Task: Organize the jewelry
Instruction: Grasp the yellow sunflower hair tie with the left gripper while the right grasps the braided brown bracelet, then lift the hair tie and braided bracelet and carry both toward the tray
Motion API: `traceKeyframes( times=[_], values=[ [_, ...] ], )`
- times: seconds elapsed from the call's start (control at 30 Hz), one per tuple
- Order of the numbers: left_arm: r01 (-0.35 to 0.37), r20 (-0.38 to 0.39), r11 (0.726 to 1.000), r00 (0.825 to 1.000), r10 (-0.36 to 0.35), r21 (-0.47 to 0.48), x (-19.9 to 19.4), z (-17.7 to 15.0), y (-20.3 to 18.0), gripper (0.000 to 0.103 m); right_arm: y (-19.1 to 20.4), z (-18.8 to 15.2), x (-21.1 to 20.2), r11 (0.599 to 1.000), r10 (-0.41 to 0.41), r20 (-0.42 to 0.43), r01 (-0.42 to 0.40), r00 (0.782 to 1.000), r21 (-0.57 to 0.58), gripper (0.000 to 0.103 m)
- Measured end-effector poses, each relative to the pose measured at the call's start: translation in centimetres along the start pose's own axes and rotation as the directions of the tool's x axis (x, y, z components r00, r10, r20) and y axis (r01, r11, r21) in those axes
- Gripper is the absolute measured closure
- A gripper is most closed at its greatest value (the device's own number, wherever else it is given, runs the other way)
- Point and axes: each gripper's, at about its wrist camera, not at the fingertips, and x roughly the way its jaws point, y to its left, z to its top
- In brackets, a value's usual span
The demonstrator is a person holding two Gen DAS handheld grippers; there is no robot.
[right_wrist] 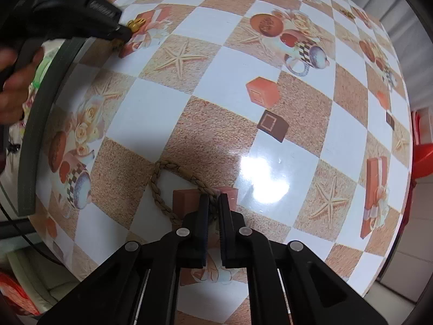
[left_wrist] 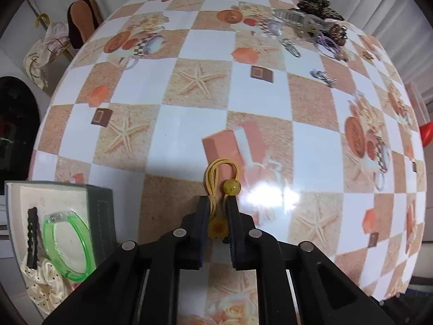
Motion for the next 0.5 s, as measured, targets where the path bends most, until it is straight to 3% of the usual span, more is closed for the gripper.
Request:
traceKeyframes(
  times=[0.2,0.5],
  values=[
    [0.05,0.004,0.999,0.999,-0.05,0.004,-1.5,-1.7,-0.3,0.098,-1.7,0.2,-0.9,0.991,0.074,0.004,-0.074,0.997,0.112,0.097],
    [0.084,0.011,0.996,0.996,-0.085,0.027,-4.1,-3.9,-1.2,0.098,-3.4,0.3,-2.8,0.966,0.145,0.031,-0.148,0.989,0.214,0.097]
  ],
)
